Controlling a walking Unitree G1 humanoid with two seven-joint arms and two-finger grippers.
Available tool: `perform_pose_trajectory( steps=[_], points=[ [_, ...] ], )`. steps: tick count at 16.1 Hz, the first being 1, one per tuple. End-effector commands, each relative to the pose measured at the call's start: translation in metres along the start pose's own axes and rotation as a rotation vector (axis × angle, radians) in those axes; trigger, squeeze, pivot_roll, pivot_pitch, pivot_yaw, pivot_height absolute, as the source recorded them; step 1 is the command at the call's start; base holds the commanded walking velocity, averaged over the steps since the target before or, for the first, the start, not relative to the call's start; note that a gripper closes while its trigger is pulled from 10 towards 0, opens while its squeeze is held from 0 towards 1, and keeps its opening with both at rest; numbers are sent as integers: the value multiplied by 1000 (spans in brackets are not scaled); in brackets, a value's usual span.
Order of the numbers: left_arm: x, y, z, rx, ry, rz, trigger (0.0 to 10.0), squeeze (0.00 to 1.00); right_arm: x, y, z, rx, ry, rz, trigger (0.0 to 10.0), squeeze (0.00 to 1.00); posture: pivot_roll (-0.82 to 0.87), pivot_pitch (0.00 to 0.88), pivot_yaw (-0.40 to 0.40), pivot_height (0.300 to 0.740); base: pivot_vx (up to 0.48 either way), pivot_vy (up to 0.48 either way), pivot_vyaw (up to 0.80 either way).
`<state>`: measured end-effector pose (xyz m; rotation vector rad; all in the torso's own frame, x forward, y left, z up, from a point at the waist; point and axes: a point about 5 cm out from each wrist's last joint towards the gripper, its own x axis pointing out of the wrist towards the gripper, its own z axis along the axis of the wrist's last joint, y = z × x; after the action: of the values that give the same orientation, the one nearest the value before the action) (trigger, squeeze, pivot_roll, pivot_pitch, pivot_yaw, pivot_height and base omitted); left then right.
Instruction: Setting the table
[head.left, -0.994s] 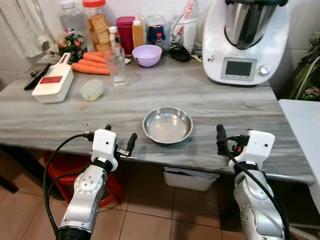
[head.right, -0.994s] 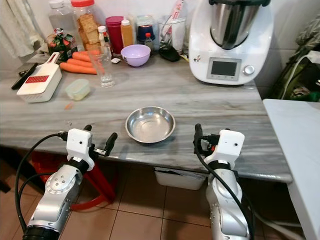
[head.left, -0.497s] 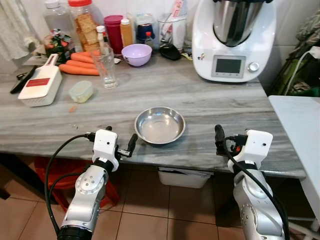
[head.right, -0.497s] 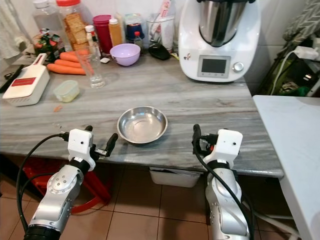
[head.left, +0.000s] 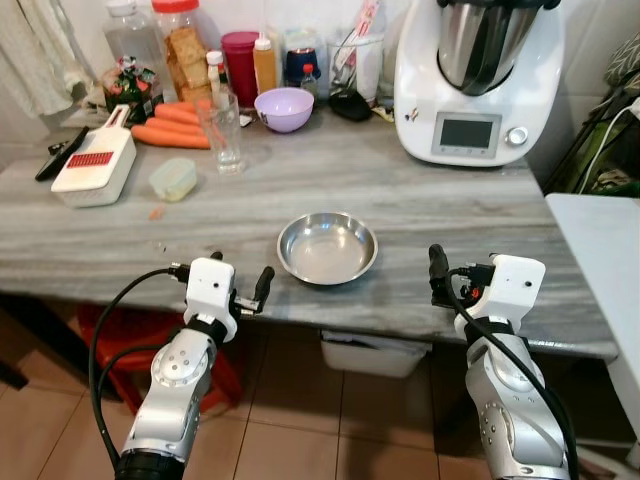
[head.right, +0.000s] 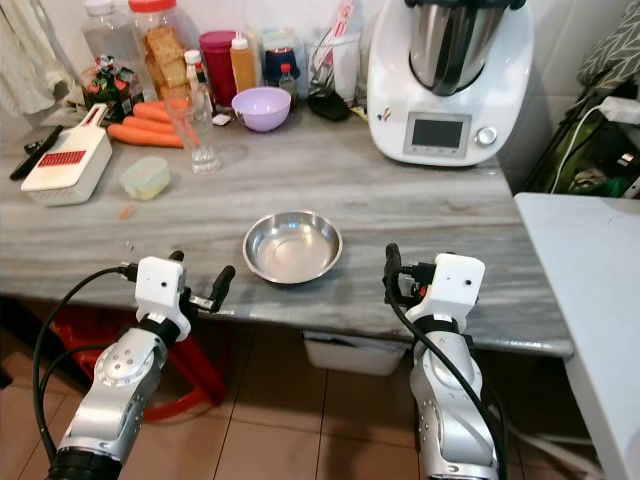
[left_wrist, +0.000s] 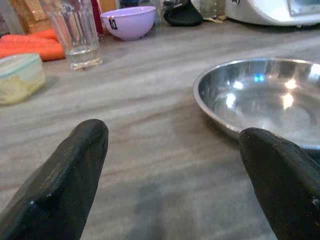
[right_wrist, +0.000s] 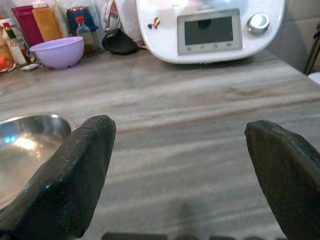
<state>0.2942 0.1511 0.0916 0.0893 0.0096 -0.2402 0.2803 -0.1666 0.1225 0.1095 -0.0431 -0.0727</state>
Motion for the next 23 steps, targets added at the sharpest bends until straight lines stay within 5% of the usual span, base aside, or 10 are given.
perform_pose_trajectory(
  steps=[1,17,23],
  points=[
    [-1,4,-3,5,22,14,10000,0,0,1,1,7,2,8,10000,0,22,0,48,740,-274,0,0],
    [-1,3,-4,12,32,8,10000,0,2,-2,0,3,6,3,10000,0,24,0,44,740,-306,0,0],
    [-3,0,-2,-16,11,-34,10000,0,3,0,-2,-28,24,13,10000,0,27,0,37,740,0,0,0]
  ],
)
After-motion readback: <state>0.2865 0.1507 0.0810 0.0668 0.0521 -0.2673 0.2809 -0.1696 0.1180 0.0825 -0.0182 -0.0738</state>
